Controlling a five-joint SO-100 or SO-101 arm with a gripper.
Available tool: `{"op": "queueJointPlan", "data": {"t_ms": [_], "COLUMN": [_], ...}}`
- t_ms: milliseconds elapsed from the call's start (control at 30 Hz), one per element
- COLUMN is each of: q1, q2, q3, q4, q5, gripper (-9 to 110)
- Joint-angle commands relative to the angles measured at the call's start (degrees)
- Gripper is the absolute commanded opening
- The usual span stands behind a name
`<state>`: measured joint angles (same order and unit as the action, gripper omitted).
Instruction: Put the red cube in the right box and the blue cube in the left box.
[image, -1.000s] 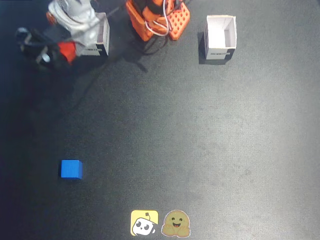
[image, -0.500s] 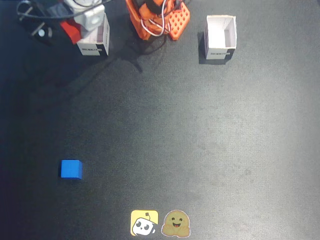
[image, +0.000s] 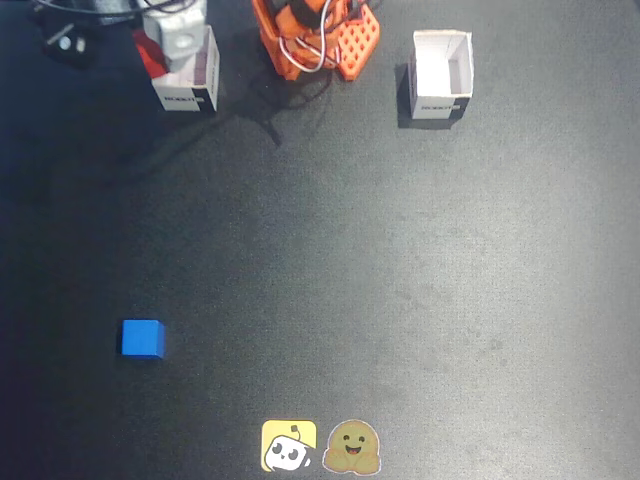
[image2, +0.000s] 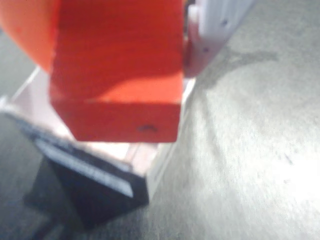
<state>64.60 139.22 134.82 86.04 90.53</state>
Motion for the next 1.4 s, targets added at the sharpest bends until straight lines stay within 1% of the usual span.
{"op": "queueJointPlan", "data": {"t_ms": [0, 367, 667, 1033, 1233, 1367], "q1": [0.4, 2.9, 5.6, 5.5, 5.5, 3.2], "q2": [1.7, 6.2, 6.3, 6.4, 6.4, 6.4], "q3": [-0.2, 4.2, 5.4, 5.7, 5.5, 4.5], "q4": [0.2, -1.1, -2.0, -2.5, -3.5, -4.5], "q5": [2.5, 4.9, 4.1, 4.2, 2.9, 1.4], "gripper": [13, 13, 14, 20, 11, 7]}}
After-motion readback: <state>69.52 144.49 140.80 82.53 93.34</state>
